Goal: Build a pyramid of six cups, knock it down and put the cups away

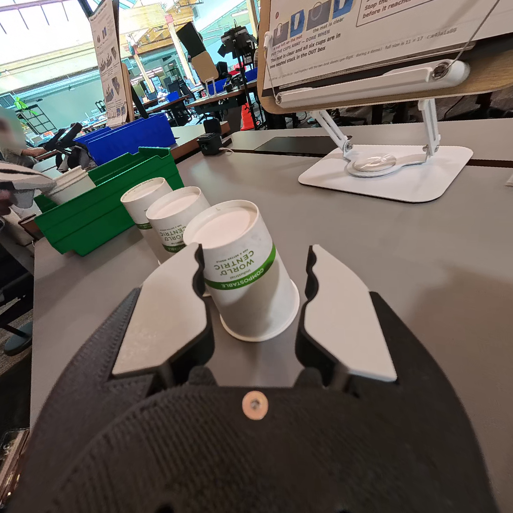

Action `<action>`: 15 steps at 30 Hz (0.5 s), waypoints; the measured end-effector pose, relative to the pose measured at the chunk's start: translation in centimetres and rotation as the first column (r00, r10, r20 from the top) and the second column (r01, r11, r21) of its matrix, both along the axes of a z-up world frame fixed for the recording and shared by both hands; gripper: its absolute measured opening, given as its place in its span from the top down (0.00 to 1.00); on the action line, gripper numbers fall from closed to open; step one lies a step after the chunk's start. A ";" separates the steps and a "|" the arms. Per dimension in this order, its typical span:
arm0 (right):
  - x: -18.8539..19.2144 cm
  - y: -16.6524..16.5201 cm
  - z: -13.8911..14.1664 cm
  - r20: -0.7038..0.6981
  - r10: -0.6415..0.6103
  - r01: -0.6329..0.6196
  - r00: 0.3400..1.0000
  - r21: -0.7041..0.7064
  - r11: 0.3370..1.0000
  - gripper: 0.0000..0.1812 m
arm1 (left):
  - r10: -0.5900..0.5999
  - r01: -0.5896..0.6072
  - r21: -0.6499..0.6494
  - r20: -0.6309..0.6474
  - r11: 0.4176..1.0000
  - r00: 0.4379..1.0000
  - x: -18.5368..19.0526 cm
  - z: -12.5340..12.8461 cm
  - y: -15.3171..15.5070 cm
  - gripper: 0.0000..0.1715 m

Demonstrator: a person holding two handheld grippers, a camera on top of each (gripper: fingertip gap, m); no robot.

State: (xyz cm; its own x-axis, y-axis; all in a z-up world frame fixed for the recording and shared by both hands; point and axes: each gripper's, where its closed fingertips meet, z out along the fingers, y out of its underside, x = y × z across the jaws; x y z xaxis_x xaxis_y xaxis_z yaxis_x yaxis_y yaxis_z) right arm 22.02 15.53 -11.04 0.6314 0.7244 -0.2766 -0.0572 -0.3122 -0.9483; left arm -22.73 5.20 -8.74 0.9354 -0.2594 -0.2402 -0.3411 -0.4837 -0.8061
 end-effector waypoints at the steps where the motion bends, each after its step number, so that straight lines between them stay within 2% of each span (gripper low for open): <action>1: 0.0 0.0 0.0 0.000 0.000 0.000 1.000 0.000 1.000 0.60 | 0.006 -0.006 0.004 -0.001 1.000 1.000 -0.1 0.2 0.0 0.97; 5: 0.0 0.0 0.0 0.001 0.000 0.000 1.000 0.001 1.000 0.61 | 0.058 -0.056 0.076 -0.023 0.995 0.998 -0.8 1.8 0.3 0.97; 8: 0.0 0.0 0.0 0.001 -0.001 0.001 1.000 0.002 1.000 0.61 | 0.124 -0.118 0.192 -0.018 0.974 0.992 -1.5 4.5 0.5 0.97; 10: 0.0 0.0 0.0 0.000 -0.001 0.001 1.000 0.003 1.000 0.61 | 0.173 -0.163 0.312 -0.006 0.936 0.985 -2.1 7.1 0.4 0.97; 12: 0.0 0.0 0.1 0.001 -0.002 0.002 1.000 0.008 1.000 0.61 | 0.198 -0.190 0.447 0.029 0.874 0.980 -2.1 10.3 -0.1 0.97; 15: -0.1 -0.3 1.2 -0.023 0.001 0.001 1.000 0.055 0.998 0.63 | 0.145 -0.197 0.598 0.134 0.777 0.980 -0.7 14.8 -1.3 0.97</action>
State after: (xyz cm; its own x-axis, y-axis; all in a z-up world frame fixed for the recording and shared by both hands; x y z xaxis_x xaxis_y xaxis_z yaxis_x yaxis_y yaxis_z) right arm 21.96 15.23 -9.84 0.6254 0.7390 -0.2506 -0.0795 -0.2592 -0.9626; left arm -23.41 3.85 6.09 0.9723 0.0813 -0.2192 -0.2250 0.0692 -0.9719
